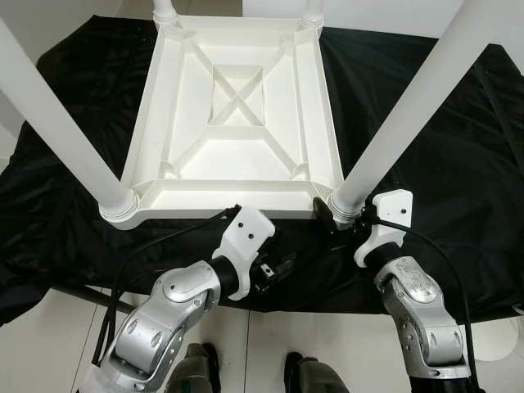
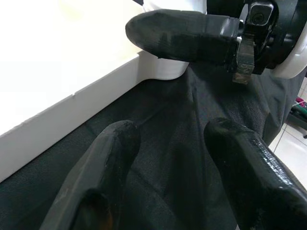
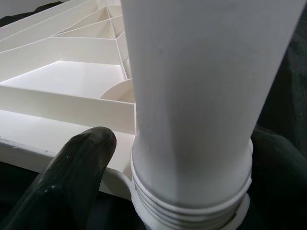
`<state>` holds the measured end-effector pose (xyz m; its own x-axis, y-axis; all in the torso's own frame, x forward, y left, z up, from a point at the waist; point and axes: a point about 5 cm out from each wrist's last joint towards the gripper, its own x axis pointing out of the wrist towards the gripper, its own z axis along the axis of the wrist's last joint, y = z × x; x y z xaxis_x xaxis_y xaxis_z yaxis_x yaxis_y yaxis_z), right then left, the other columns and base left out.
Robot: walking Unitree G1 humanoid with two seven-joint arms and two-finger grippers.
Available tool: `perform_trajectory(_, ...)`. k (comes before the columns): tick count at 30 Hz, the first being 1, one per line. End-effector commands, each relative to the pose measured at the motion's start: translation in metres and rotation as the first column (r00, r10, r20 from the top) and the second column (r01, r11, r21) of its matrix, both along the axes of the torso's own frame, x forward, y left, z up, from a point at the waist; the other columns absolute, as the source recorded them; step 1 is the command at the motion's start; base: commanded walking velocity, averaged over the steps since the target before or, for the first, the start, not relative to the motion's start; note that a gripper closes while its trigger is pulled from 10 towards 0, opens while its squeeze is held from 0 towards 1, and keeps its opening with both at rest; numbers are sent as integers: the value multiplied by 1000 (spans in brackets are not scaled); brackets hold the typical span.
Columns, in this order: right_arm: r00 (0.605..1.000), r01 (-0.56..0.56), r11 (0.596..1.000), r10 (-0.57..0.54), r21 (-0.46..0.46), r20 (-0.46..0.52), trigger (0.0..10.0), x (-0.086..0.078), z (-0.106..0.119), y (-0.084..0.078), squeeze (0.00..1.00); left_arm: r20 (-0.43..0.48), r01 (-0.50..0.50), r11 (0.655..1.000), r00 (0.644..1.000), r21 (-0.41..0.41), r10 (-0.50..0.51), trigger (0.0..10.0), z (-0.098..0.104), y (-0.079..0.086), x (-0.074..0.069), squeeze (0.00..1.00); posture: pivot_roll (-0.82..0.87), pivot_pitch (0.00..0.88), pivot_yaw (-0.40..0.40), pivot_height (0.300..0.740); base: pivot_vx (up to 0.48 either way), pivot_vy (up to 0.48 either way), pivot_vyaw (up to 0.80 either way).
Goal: Building children table
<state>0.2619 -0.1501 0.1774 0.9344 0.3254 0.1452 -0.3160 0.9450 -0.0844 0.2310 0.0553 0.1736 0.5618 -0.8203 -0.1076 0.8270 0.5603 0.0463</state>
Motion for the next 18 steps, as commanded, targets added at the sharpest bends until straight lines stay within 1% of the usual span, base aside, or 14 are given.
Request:
perform_trajectory(1, 998, -10, 1000, 11, 8, -54, 10000, -3, -10, 1, 0, -10, 4, 1000, 1000, 0, -4, 10000, 0, -1, -3, 0, 16, 259, 30, 740, 0, 0, 0)
perform_trajectory(7, 998, -17, 1000, 18, 12, -66, 10000, 1, -10, 1, 0, -3, -4, 1000, 1000, 4, 4, 10000, 1, -1, 2, 0, 15, 234, 21, 740, 0, 0, 0)
perform_trajectory(9, 996, -17, 1000, 19, 25, -90, 10000, 5, -14, 3, 0, 6, -19, 1000, 1000, 12, 19, 10000, -1, 1, 6, 0, 11, 199, 16, 740, 0, 0, 0)
perform_trajectory(11, 995, -19, 999, 22, 31, -100, 10000, 6, -14, 4, 0, 10, -24, 1000, 1000, 14, 24, 10000, -1, 1, 7, 0, 11, 199, 16, 740, 0, 0, 0)
perform_trajectory(12, 994, -23, 999, 26, 32, -104, 10000, 8, -14, 5, 0, 18, -31, 999, 999, 19, 31, 10000, -2, 0, 9, 0, 11, 181, 13, 740, 0, 0, 0)
perform_trajectory(13, 994, -23, 999, 26, 32, -104, 10000, 8, -14, 5, 0, 18, -31, 999, 999, 19, 31, 10000, -2, 0, 9, 0, 11, 181, 13, 740, 0, 0, 0)
perform_trajectory(14, 994, -31, 999, 34, 25, -102, 10000, 12, -13, 7, 0, 38, -43, 999, 998, 26, 42, 10000, -1, -1, 14, 0, 19, 151, 8, 740, 0, 0, 0)
perform_trajectory(16, 994, -34, 999, 36, 19, -98, 10000, 15, -11, 7, 0, 46, -47, 999, 998, 26, 46, 10000, 0, -2, 16, 0, 19, 151, 8, 740, 0, 0, 0)
perform_trajectory(17, 995, -34, 999, 35, 4, -89, 10000, 19, -10, 7, 0, 54, -47, 999, 998, 21, 46, 10000, 0, -2, 18, 0, 23, 124, -1, 740, 0, 0, 0)
perform_trajectory(18, 995, -34, 999, 35, 4, -89, 10000, 19, -10, 7, 0, 54, -47, 999, 998, 21, 46, 10000, 0, -2, 18, 0, 23, 124, -1, 740, 0, 0, 0)
